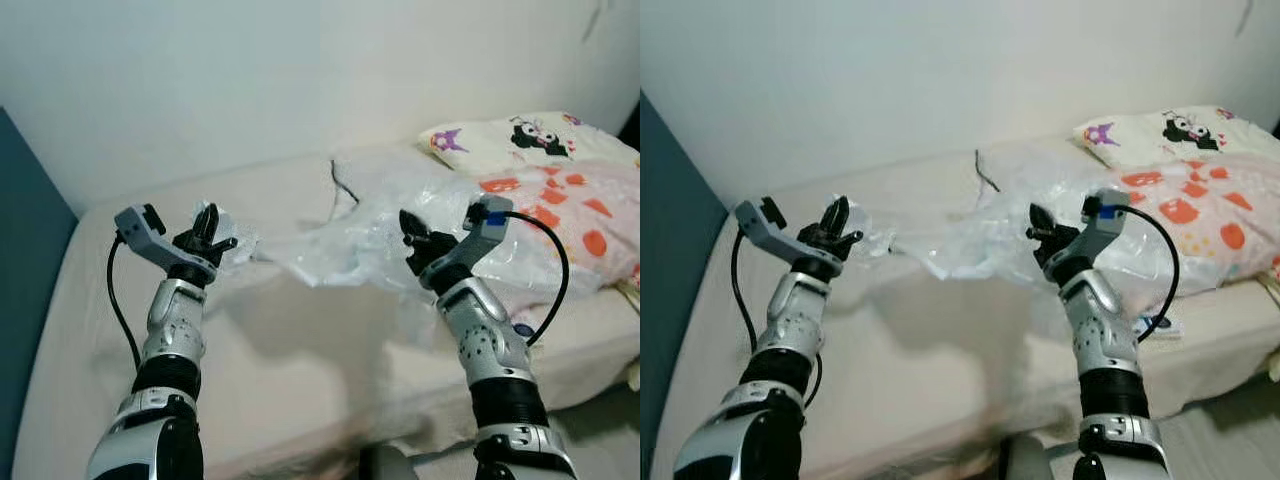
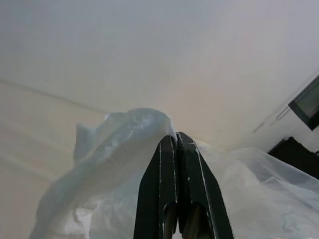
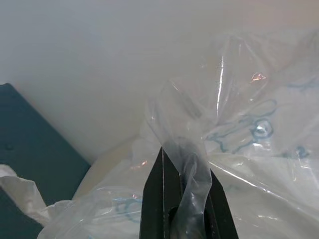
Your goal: Clean up the room
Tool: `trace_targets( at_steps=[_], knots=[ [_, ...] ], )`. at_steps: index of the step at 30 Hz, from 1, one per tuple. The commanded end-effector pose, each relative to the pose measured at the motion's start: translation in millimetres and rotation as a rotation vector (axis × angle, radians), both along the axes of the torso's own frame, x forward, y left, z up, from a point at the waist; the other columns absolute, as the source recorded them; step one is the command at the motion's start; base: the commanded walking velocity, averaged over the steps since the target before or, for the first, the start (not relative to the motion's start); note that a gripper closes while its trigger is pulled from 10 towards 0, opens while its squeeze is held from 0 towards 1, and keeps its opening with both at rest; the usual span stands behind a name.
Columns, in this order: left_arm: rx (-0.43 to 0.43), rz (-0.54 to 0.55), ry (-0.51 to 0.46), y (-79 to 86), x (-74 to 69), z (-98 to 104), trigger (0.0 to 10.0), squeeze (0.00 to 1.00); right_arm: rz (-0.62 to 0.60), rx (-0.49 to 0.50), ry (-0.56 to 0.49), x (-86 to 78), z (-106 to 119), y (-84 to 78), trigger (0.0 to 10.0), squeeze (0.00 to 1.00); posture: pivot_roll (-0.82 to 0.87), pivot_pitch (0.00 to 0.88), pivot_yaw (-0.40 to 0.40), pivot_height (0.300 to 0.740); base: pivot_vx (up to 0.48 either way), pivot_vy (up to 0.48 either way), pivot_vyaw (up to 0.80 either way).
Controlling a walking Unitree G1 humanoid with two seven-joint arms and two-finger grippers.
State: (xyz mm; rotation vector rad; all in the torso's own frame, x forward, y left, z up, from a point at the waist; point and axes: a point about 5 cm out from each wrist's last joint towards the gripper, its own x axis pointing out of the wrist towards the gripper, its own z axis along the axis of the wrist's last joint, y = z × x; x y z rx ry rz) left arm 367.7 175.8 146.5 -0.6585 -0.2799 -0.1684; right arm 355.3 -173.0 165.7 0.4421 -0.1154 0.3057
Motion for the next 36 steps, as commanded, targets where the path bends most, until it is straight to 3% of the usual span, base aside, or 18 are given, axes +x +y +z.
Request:
trace_targets(
  at_steps=[1, 6, 7, 17, 23, 27, 30, 31, 36],
  knots=[
    [0.015, 0.02, 0.03, 1.6, -3.6, -8.4, 10.0, 0.0, 0.004, -0.001, -0.001, 0.2, -3.2, 2.9, 10.0, 0.0, -0.14, 0.0, -0.003, 0.67, 0.0, 0.0, 0.0],
    [0.055, 0.017, 0.069, -3.9, -2.9, -13.3, 10.0, 0.0, -0.012, -0.004, 0.026, 0.2, -11.8, 2.1, 10.0, 0.0, -0.12, 0.0, -0.001, 0.684, 0.0, 0.0, 0.0],
    [0.082, -0.01, 0.076, -13.7, -3.2, -14.9, 10.0, 0.0, -0.027, -0.008, 0.048, 0.3, -18.0, -0.6, 10.0, 0.0, -0.11, 0.0, 0.004, 0.693, 0.0, 0.0, 0.0],
    [0.124, -0.076, 0.132, -34.1, -8.5, -28.5, 10.0, 0.0, -0.057, -0.001, 0.082, -3.2, -32.2, 1.4, 10.0, 0.0, -0.1, 0.0, 0.049, 0.731, 0.0, 0.0, 0.0],
    [0.15, -0.063, 0.155, -28.8, -8.2, -32.2, 10.0, 0.0, -0.099, -0.024, 0.102, -4.7, -38.1, 2.3, 10.0, 0.0, -0.11, 0.0, 0.058, 0.74, 0.0, 0.0, 0.0],
    [0.188, -0.039, 0.167, -21.0, -7.9, -33.1, 10.0, 0.0, -0.236, -0.188, 0.214, -6.9, -60.7, -10.4, 10.0, 0.0, -0.1, 0.0, 0.056, 0.74, 0.0, 0.0, 0.0],
    [0.199, -0.054, 0.164, -21.5, -9.2, -34.5, 10.0, 0.0, -0.232, -0.243, 0.221, -8.0, -64.2, -10.2, 10.0, 0.0, -0.11, 0.0, 0.055, 0.74, 0.0, 0.0, 0.0],
    [0.221, -0.07, 0.182, -21.9, -12.6, -40.5, 10.0, 0.0, -0.137, -0.256, 0.227, -12.2, -71.0, -3.6, 10.0, 0.0, -0.1, 0.0, 0.053, 0.74, 0.0, -0.48, 0.0],
    [0.233, -0.073, 0.217, -22.8, -17.7, -50.7, 10.0, 0.0, -0.091, -0.227, 0.221, -15.7, -73.5, 0.9, 10.0, 0.0, -0.1, 0.0, 0.047, 0.74, 0.0, -0.48, 0.39]
  ],
)
